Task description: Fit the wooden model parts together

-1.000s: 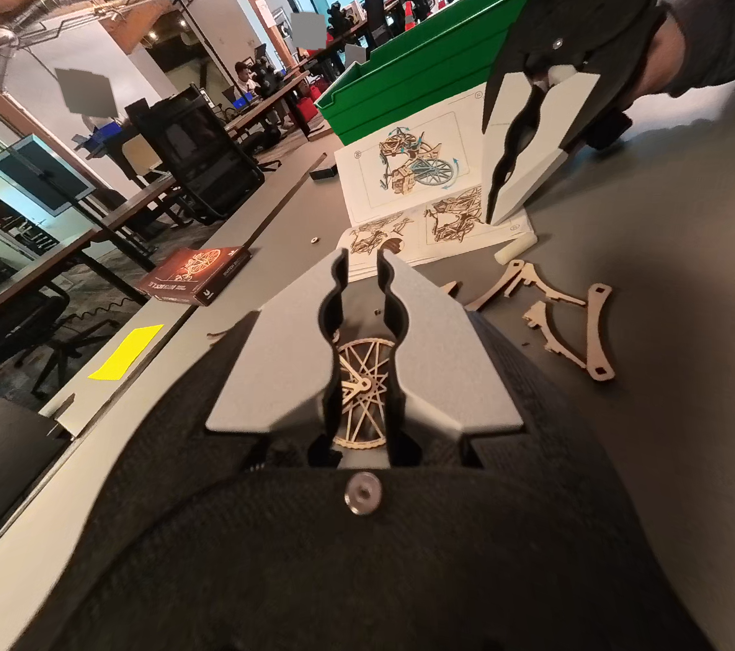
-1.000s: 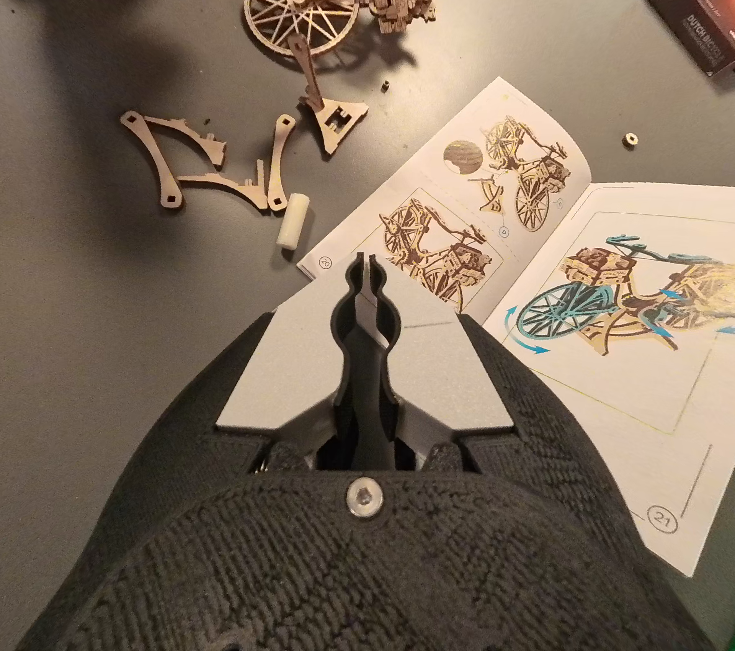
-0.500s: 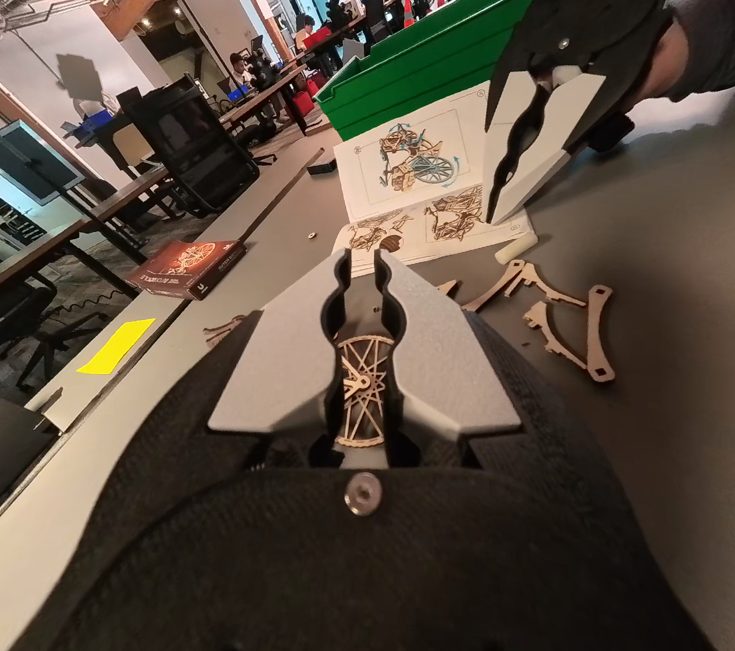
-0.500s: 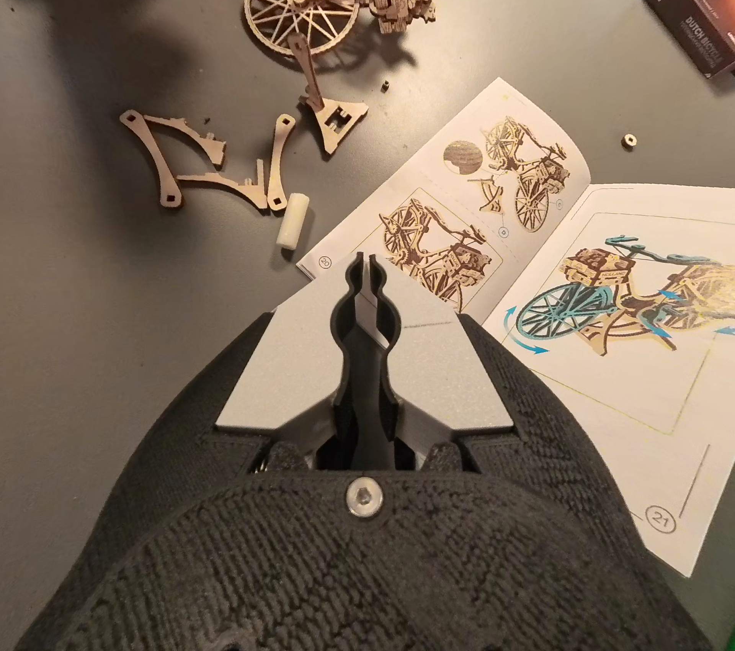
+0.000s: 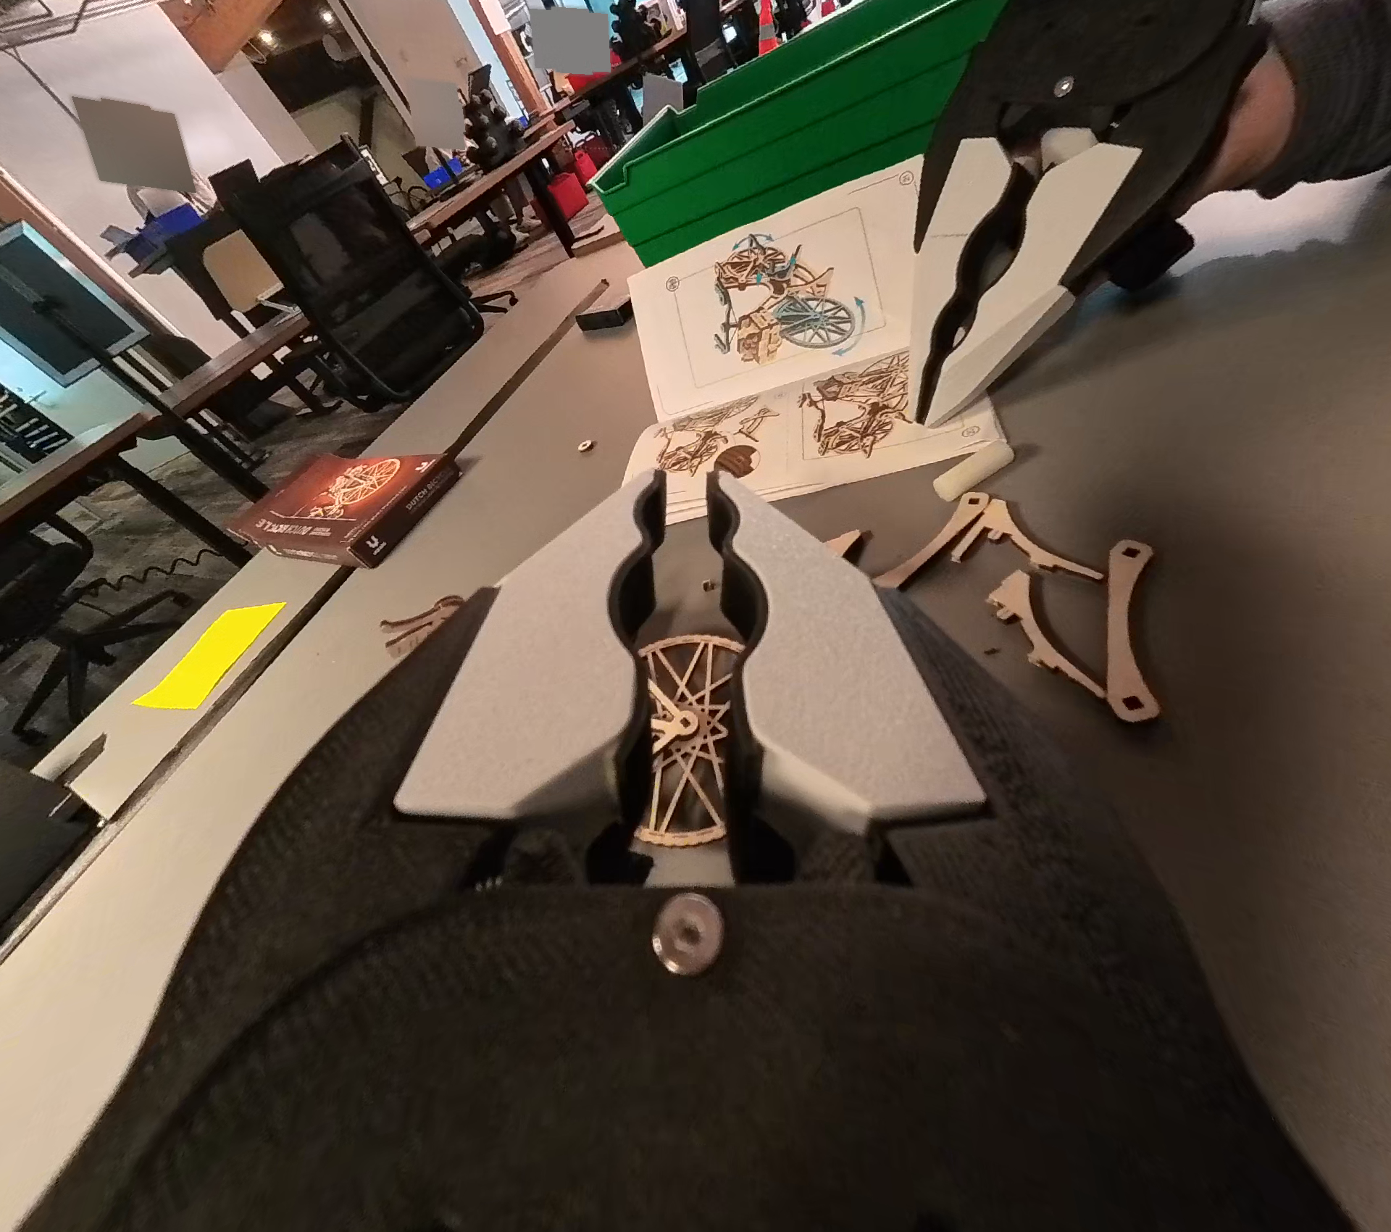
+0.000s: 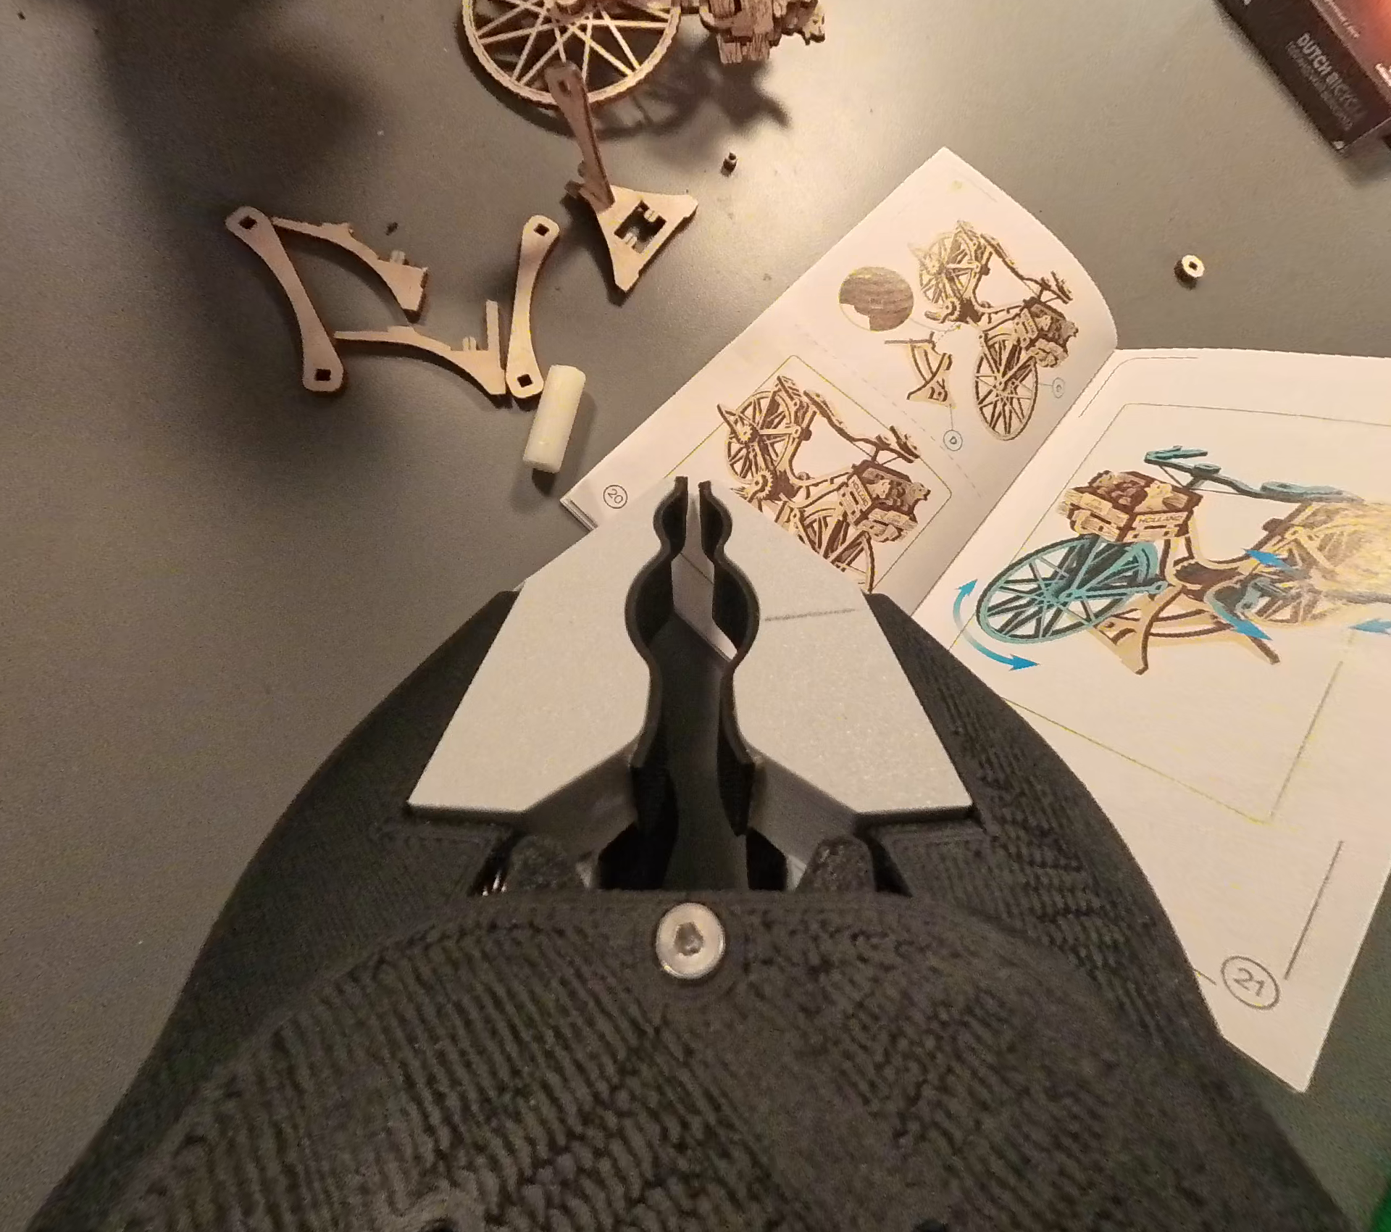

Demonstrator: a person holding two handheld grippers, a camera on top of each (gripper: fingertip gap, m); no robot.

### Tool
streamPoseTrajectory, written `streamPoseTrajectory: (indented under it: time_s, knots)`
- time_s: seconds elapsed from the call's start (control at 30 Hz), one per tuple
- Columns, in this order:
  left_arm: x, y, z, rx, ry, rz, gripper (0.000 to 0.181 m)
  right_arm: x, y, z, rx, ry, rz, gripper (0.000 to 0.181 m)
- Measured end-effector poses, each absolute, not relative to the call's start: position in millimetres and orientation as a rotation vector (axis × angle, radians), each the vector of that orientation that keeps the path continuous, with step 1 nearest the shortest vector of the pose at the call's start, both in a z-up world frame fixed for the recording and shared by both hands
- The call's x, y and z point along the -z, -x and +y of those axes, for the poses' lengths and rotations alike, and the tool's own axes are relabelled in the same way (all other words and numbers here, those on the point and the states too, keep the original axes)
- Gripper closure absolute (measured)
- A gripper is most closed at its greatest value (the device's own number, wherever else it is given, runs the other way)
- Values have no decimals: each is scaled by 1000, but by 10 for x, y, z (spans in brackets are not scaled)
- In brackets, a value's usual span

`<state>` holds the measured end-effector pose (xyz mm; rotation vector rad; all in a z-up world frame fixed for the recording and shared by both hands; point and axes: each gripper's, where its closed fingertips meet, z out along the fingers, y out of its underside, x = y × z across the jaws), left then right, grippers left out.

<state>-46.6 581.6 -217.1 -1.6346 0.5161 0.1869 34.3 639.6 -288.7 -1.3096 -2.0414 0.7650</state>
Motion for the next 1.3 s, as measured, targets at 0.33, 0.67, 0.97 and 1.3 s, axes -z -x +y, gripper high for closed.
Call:
streamPoseTrajectory:
  time_s: [0.33, 0.67, 0.97, 1.3]
  knots:
    - [2170, 465, 5815, -194, 1632, 519, 172, 2888, -343, 6395, -764, 1308, -2042, 180]
    - [2155, 470, 5810, -198, 1623, 516, 173, 2887, -341, 6396, -763, 1307, -2042, 180]
    - [2166, 466, 5811, -197, 1629, 519, 173, 2886, -339, 6400, -766, 1308, -2041, 180]
    - [2167, 464, 5809, -194, 1630, 520, 174, 2885, -331, 6404, -776, 1308, -2036, 180]
